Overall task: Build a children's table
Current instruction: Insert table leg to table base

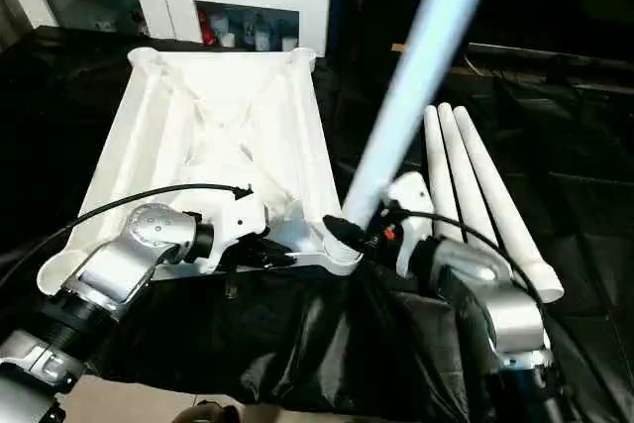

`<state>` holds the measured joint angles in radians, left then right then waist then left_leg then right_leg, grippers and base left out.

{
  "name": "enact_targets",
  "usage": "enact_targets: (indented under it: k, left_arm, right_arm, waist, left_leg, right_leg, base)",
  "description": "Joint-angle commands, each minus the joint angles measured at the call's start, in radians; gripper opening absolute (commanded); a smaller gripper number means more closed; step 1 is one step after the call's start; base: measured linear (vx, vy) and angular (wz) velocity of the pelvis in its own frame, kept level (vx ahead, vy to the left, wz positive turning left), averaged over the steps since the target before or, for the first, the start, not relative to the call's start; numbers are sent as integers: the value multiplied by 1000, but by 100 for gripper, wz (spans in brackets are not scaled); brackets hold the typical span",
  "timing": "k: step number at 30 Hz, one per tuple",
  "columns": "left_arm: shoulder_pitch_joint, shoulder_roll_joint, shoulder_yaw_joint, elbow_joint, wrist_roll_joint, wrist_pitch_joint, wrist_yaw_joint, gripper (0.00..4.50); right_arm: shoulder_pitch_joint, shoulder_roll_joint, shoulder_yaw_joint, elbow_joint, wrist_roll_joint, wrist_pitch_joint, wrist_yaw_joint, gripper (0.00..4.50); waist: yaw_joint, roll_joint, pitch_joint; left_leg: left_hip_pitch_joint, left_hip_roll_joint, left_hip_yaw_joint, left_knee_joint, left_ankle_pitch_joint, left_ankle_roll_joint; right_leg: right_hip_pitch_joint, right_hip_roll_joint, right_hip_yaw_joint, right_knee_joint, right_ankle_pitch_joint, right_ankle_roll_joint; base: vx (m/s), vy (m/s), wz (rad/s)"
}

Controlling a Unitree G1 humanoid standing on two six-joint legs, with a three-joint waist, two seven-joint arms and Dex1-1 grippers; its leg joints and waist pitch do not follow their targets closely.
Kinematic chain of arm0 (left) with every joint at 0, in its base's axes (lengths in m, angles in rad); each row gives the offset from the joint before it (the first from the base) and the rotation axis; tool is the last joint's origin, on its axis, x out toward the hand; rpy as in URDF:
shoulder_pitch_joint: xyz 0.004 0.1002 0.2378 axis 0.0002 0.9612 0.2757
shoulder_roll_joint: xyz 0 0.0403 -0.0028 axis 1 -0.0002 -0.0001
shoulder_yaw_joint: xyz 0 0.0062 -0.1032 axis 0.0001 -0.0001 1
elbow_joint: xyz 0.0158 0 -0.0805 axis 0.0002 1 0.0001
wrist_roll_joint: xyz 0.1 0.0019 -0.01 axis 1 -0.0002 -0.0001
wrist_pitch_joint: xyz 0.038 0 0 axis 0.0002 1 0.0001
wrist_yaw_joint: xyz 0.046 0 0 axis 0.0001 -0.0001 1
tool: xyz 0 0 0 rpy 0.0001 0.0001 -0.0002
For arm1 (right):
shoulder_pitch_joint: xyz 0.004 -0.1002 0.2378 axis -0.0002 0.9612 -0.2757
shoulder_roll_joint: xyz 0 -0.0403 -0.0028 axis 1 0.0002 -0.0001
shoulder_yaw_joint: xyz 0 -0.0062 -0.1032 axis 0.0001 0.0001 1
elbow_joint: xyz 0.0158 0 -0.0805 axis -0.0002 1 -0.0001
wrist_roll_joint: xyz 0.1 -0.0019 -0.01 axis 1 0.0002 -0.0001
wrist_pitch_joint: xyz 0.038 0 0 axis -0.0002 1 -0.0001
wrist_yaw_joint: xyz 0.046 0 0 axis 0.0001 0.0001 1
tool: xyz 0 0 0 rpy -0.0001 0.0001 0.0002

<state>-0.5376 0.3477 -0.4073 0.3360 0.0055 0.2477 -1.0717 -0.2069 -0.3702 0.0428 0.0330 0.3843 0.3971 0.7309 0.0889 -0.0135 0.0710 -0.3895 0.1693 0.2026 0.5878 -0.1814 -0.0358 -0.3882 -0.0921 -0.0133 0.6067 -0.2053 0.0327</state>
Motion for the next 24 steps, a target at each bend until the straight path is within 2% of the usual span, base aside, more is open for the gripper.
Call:
enact_targets:
  k: [1,7,13,17,19,22,24]
  left_arm:
    - [7,-15,43,-40,-37,0,22,0]
    - [10,-16,38,-46,-35,-3,20,0]
    - [5,-16,30,-43,-28,-3,18,0]
    - [6,-18,26,-48,-25,-2,20,0]
    - [7,-19,26,-50,-25,-1,20,0]
    - [9,-21,26,-53,-25,2,23,0]
    - [10,-21,28,-55,-26,3,24,0]
  right_arm:
    - [39,-2,-5,48,-26,11,-24,192]
    - [79,25,-34,38,-15,-16,-52,192]
    - [110,-1,22,5,-64,-19,-43,192]
    - [98,-27,76,-4,-103,-3,-25,192]
    - [95,-29,80,-4,-105,-1,-23,192]
    - [88,-40,97,-4,-108,10,-11,192]
    - [83,-50,110,-4,-107,11,4,192]
  waist:
    - [-1,-1,-60]
    - [-1,3,-61]
    - [-1,2,-61]
    - [-1,-5,-58]
    - [-1,-2,-58]
    - [-2,-9,-57]
    - [-2,-8,-58]
  left_leg:
    - [26,60,-27,-79,-209,18]
    - [26,60,-28,-81,-209,18]
    - [25,59,-27,-79,-191,27]
    - [25,59,-26,-80,-198,27]
    - [26,59,-26,-80,-204,25]
    - [25,60,-27,-81,-210,25]
    - [26,60,-27,-79,-197,30]
  right_leg:
    - [26,-53,26,-67,-125,-256]
    - [24,-50,26,-67,-126,-248]
    - [26,-49,26,-66,-105,-245]
    - [25,-49,26,-68,-133,-237]
    - [24,-51,27,-70,-151,-232]
    - [24,-51,27,-71,-169,-227]
    - [24,-51,27,-69,-154,-228]
  base:
    - [0,0,0]
    - [0,0,0]
    - [0,0,0]
    - [0,0,0]
    - [0,0,0]
    - [0,0,0]
    - [0,0,0]
